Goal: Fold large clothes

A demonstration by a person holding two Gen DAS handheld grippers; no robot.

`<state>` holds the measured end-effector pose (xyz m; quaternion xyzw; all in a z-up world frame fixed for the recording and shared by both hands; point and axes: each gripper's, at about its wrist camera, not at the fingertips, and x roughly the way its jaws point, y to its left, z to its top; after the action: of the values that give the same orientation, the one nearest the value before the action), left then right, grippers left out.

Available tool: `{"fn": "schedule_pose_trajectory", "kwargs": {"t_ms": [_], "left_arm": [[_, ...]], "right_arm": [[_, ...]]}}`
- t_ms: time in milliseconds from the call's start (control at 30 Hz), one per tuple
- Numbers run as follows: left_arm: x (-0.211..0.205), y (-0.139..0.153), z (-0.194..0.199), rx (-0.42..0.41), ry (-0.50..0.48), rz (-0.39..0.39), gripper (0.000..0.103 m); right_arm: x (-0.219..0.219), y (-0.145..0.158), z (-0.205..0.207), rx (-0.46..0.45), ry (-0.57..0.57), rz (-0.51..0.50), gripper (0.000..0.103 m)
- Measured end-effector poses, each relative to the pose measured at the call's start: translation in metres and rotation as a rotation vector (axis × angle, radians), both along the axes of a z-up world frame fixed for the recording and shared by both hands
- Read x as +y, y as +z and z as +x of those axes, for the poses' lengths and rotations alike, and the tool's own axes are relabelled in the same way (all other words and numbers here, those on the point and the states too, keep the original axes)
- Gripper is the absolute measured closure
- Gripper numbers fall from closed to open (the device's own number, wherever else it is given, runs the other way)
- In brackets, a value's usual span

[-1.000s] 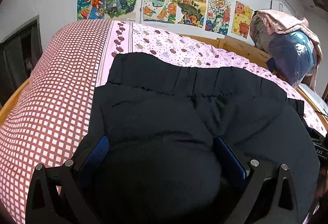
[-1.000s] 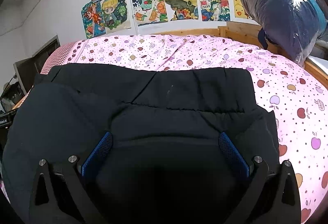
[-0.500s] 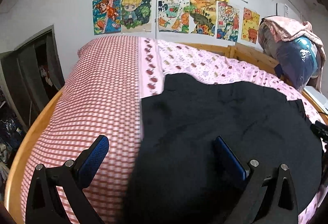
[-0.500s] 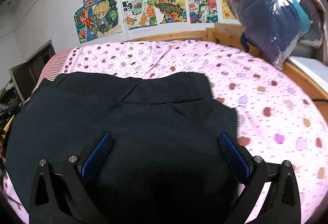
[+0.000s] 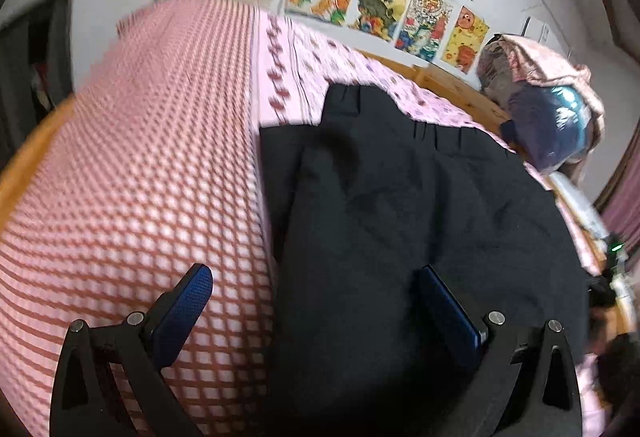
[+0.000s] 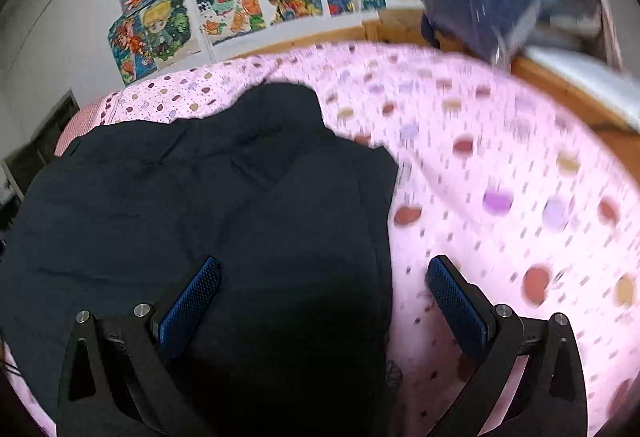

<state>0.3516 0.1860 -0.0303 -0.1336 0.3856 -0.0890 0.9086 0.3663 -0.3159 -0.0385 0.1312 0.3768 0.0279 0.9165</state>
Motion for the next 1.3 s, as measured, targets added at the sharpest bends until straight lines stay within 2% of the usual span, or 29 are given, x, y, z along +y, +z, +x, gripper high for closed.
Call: {"fn": "schedule_pose_trajectory", "kwargs": {"t_ms": [67,167,367,500,667,800,867,967,1033,1067,1133,1200,1233,1300], "left_arm": [[0.005,-0.01,0.001,0.022,-0.015,-0.072,0.0],[0.011,-0.019,0.003,0.05,-0.04,-0.152,0.0],[0.004,-0.028,0.009,0.083,-0.103,-0.187,0.0],[0.002,-0.04,0.014,0.122,-0.149,-0.259,0.0],[0.002,-0.041,0.01,0.132,-0.184,-0.286,0.0],[-0.006,-0.038,0.007,0.17,-0.234,-0.333,0.0],[-0.016,-0.033,0.005,0.18,-0.228,-0.294,0.0],[-0.023,-0.027,0.004,0.201,-0.187,-0.274,0.009],[-0.022,-0.024,0.003,0.211,-0.157,-0.271,0.021],[-0.022,-0.022,0.002,0.214,-0.146,-0.268,0.025],[-0.024,-0.014,-0.002,0.208,-0.125,-0.244,0.044],[-0.026,-0.006,-0.006,0.185,-0.11,-0.23,0.057],[-0.03,0.002,-0.01,0.164,-0.103,-0.217,0.064],[-0.038,0.016,-0.014,0.133,-0.098,-0.172,0.073]], "right_arm": [[-0.004,-0.013,-0.001,0.011,0.002,0.051,0.001],[-0.003,-0.022,0.0,0.01,0.007,0.069,0.001],[-0.005,-0.036,0.006,0.041,0.031,0.129,0.001],[-0.005,-0.043,0.008,0.039,0.045,0.164,0.001],[-0.003,-0.051,0.008,0.056,0.113,0.243,0.001],[-0.001,-0.053,0.013,0.13,0.178,0.342,0.001],[0.002,-0.056,0.014,0.169,0.196,0.382,0.001],[0.012,-0.059,0.014,0.188,0.182,0.408,0.001],[0.018,-0.06,0.013,0.19,0.155,0.425,0.004],[0.021,-0.061,0.012,0.186,0.146,0.431,0.009],[0.023,-0.062,0.01,0.182,0.125,0.444,0.021],[0.024,-0.061,0.007,0.181,0.102,0.459,0.038],[0.027,-0.059,0.006,0.178,0.091,0.458,0.043],[0.028,-0.052,0.006,0.168,0.091,0.449,0.062]]}}
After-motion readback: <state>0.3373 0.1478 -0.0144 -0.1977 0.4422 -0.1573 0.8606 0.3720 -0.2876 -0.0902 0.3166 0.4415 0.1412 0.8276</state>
